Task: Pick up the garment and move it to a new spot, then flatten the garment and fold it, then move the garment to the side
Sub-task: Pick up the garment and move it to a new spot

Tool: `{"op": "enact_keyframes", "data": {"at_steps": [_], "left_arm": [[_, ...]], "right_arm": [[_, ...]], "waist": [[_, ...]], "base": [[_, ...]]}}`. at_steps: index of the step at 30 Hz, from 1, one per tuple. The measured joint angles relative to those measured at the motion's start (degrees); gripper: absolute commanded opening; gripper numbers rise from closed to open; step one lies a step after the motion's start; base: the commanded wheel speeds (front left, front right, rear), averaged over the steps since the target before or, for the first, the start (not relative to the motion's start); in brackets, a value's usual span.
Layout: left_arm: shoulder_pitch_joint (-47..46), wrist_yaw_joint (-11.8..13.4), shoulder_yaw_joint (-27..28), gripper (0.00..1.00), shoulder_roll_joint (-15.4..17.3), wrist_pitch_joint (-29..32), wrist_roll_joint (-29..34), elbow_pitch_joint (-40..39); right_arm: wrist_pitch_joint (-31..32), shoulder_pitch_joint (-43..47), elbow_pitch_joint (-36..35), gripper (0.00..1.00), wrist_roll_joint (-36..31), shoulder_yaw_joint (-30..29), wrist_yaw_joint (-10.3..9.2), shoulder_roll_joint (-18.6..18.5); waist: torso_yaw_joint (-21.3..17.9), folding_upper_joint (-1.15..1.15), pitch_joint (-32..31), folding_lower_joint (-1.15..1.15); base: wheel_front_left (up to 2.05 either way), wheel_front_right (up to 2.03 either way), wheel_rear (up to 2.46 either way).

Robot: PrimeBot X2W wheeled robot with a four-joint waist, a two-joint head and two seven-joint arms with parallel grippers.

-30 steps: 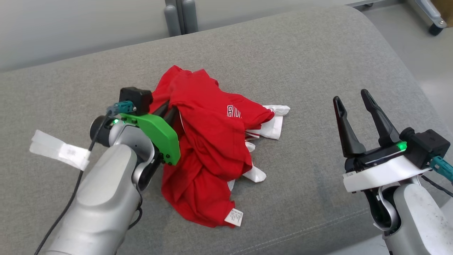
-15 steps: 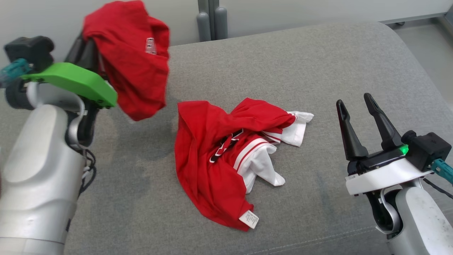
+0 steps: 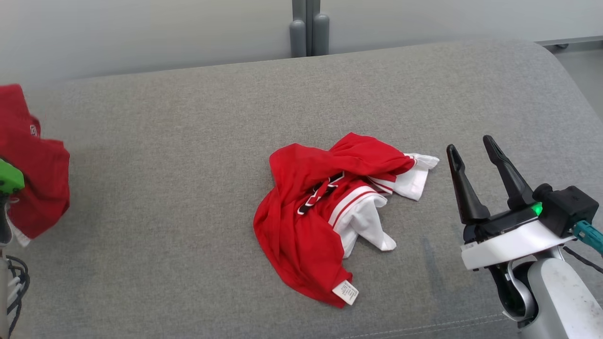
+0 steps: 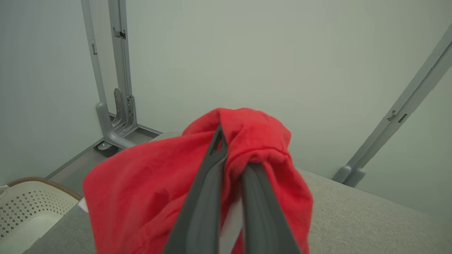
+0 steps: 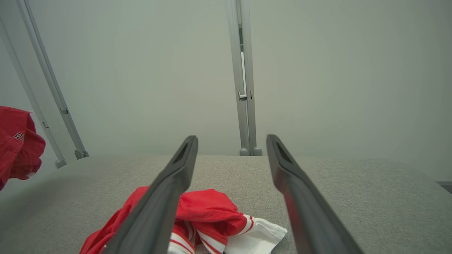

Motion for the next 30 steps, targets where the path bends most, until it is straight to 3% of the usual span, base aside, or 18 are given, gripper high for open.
{"op": "enact_keyframes", "data": {"at_steps": [16,23,30], "left_arm": [[-1.2,0.4,0.2,0.00,0.3,5.4,-1.3,7.9],[-2.4,0.9,1.2,0.00,2.3,5.7,-1.3,11.3],[-5.4,0.9,0.0,0.00,1.1,5.9,-0.8,13.2]], "right_arm": [[2.9,-1.1,-4.0,1.00,-0.5,2.3,0.09,-1.5],[3.3,-3.6,-4.3,1.00,-0.5,3.0,0.26,-1.3],[3.2,-3.7,-4.2,1.00,-0.6,2.1,0.25,-1.4]], "waist": [[3.9,0.00,5.5,0.00],[4.1,0.00,9.0,0.00],[4.3,0.00,11.0,0.00]], "base": [[0.00,0.00,0.00],[0.00,0.00,0.00],[0.00,0.00,0.00]]}}
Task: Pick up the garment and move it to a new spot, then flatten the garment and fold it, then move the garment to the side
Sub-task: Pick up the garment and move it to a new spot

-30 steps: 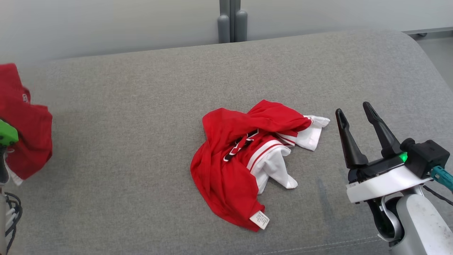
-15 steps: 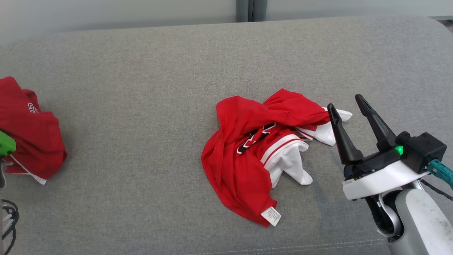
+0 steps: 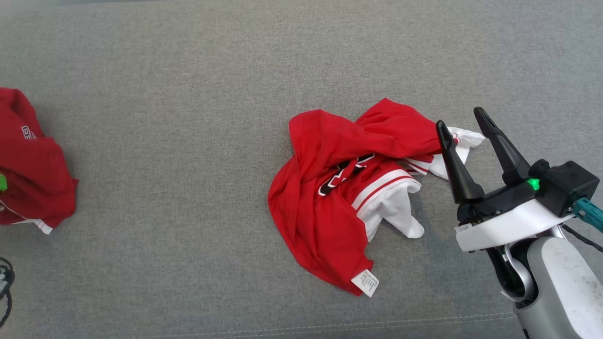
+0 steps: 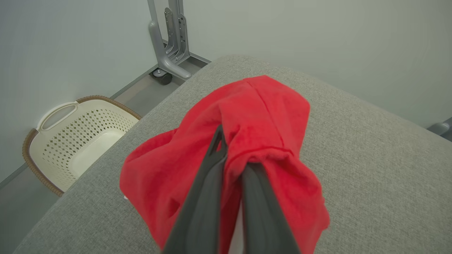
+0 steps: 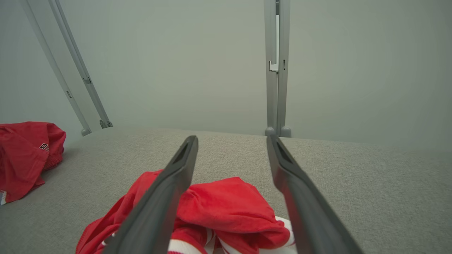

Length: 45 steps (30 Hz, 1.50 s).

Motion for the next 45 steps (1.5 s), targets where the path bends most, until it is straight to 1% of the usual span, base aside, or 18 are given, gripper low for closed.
{"op": "enact_keyframes", "data": {"at_steps": [1,2,3,11,15,20,28,33,35,38,45], "left_arm": [[-0.2,0.0,-0.1,0.04,-0.4,0.1,0.0,0.6],[-0.3,0.0,-0.2,0.49,-0.9,0.7,0.0,1.4],[-0.3,0.0,-0.4,1.00,-1.3,1.0,0.0,2.0],[-0.3,0.0,-1.3,1.00,-2.8,0.3,0.2,3.2],[-0.3,-0.2,-2.4,1.00,-3.0,-0.8,1.2,3.2],[0.2,-2.6,-3.7,1.00,-2.8,-2.5,2.0,2.8],[3.9,-5.4,-5.8,1.00,-3.1,-5.9,3.6,-0.1],[5.7,-7.4,-7.1,1.00,-5.2,-8.1,4.1,-3.6],[6.8,-7.9,-8.8,1.00,-5.5,-9.3,5.5,-5.2],[8.5,-8.8,-9.8,1.00,-6.6,-9.7,6.1,-7.6],[12.5,-9.6,-10.7,1.00,-11.1,-10.6,5.9,-13.3]], "right_arm": [[0.0,0.0,0.1,1.00,0.0,0.0,0.00,0.0],[0.0,-0.1,0.2,1.00,0.0,0.1,0.00,0.0],[0.0,-0.2,0.3,1.00,0.0,0.1,0.00,0.0],[-0.1,-1.2,1.6,1.00,0.0,0.7,0.01,0.3],[-0.6,-1.2,2.8,1.00,0.0,0.9,0.01,0.7],[-1.0,-1.2,4.3,1.00,0.6,1.1,0.26,2.1],[-1.5,-0.9,6.3,1.00,1.6,-0.5,0.22,2.1],[-2.0,0.2,7.0,1.00,1.7,-1.4,0.18,2.0],[-2.0,0.4,7.2,1.00,1.8,-1.5,0.18,2.0],[-2.0,0.5,7.2,1.00,2.1,-1.5,0.18,2.0],[-2.0,1.2,7.1,1.00,2.1,-1.3,0.18,2.0]], "waist": [[0.2,0.00,0.1,0.00],[0.4,0.00,0.1,0.00],[0.6,0.00,0.1,0.00],[1.3,0.00,-0.5,0.00],[1.6,0.00,-1.5,0.00],[1.5,0.00,-3.3,0.00],[1.2,0.00,-6.9,0.00],[1.1,0.00,-9.3,0.00],[1.0,0.00,-10.1,0.00],[0.6,0.00,-11.2,0.00],[-1.6,0.00,-11.8,0.00]], "base": [[0.00,0.00,0.00],[0.00,0.00,0.00],[0.00,0.00,0.00],[0.00,0.00,0.00],[0.00,0.00,0.00],[0.00,0.00,0.00],[0.00,0.00,0.00],[0.00,0.00,0.00],[0.00,0.00,0.00],[0.00,0.00,0.00],[0.00,0.00,0.00]]}}
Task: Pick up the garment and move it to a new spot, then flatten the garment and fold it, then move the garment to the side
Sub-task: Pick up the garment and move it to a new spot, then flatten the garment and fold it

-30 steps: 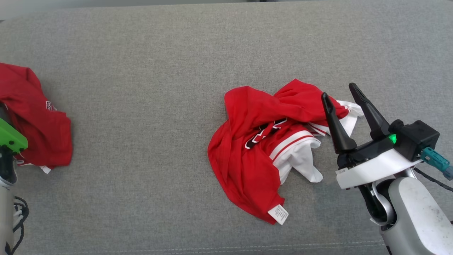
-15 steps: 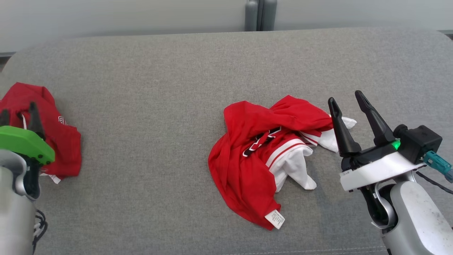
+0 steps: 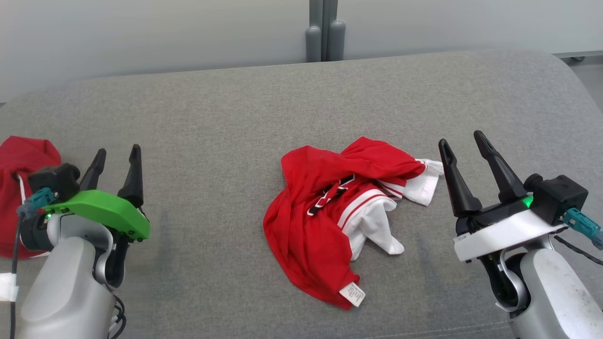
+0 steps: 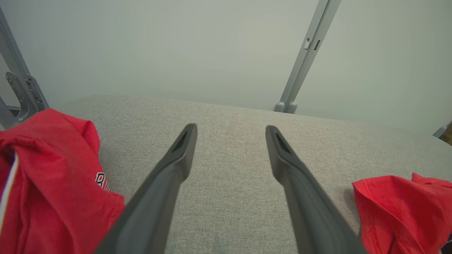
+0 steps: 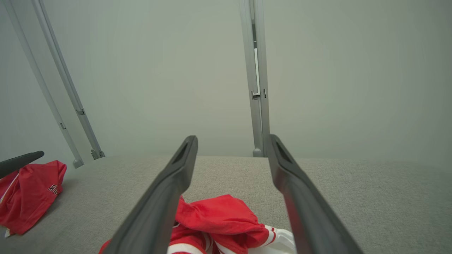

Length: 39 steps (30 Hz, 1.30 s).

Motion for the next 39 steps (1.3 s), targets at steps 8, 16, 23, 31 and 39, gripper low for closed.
{"op": "enact_keyframes", "data": {"at_steps": [8,16,23,31,39], "left_arm": [[4.1,0.3,-0.9,1.00,-2.2,-0.6,0.0,-6.1],[8.3,2.4,-1.0,1.00,-2.8,-1.6,1.5,-12.7],[12.1,3.8,-1.4,1.00,-4.9,-1.6,2.2,-17.8],[15.0,5.5,-2.5,1.00,-4.9,-1.6,3.5,-22.1],[17.0,6.1,-2.6,1.00,-4.8,-1.6,3.7,-25.4]], "right_arm": [[0.0,0.3,0.1,1.00,0.0,-0.1,0.00,-0.2],[-0.1,1.3,0.2,1.00,0.1,-0.4,0.00,-0.3],[-0.5,3.2,0.0,1.00,0.2,-1.8,-0.94,-1.2],[-0.5,3.5,-0.5,1.00,0.2,-2.0,-0.94,-1.6],[-0.5,3.5,-0.8,1.00,0.5,-2.0,-0.94,-1.8]], "waist": [[-3.0,0.00,-0.4,0.00],[-6.0,0.00,-1.1,0.00],[-6.9,0.00,-1.3,0.00],[-6.6,0.00,-0.9,0.00],[-6.4,0.00,-0.5,0.00]], "base": [[0.00,0.00,0.00],[0.00,0.00,0.00],[0.00,0.00,0.00],[0.00,0.00,0.00],[0.00,0.00,0.00]]}}
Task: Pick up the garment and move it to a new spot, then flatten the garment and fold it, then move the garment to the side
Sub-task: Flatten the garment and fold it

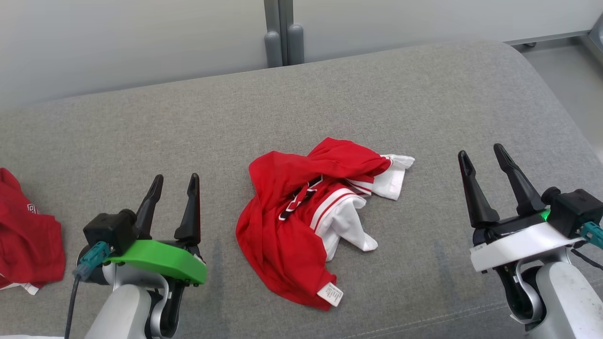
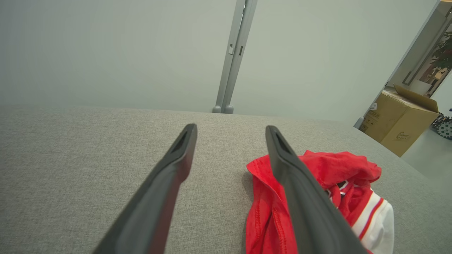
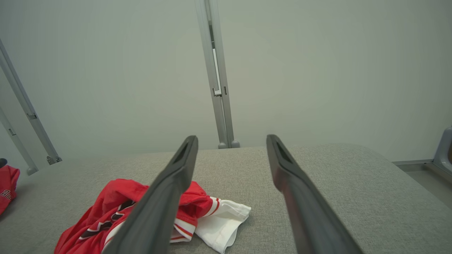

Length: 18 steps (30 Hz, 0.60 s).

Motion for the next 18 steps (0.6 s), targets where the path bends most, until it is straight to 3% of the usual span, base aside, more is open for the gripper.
{"op": "enact_keyframes", "data": {"at_steps": [13,18], "left_arm": [[1.2,-0.1,-4.1,1.00,-0.9,3.6,0.0,-3.7],[1.2,-0.4,-5.3,1.00,-1.0,5.2,0.0,-4.9]], "right_arm": [[2.5,0.2,3.1,1.00,1.2,-0.1,0.02,-1.0],[6.0,0.2,7.6,1.00,2.3,-0.2,0.03,-1.8]], "waist": [[1.0,0.00,1.8,0.00],[1.8,0.00,3.2,0.00]], "base": [[0.00,0.00,0.00],[0.00,0.00,0.00]]}}
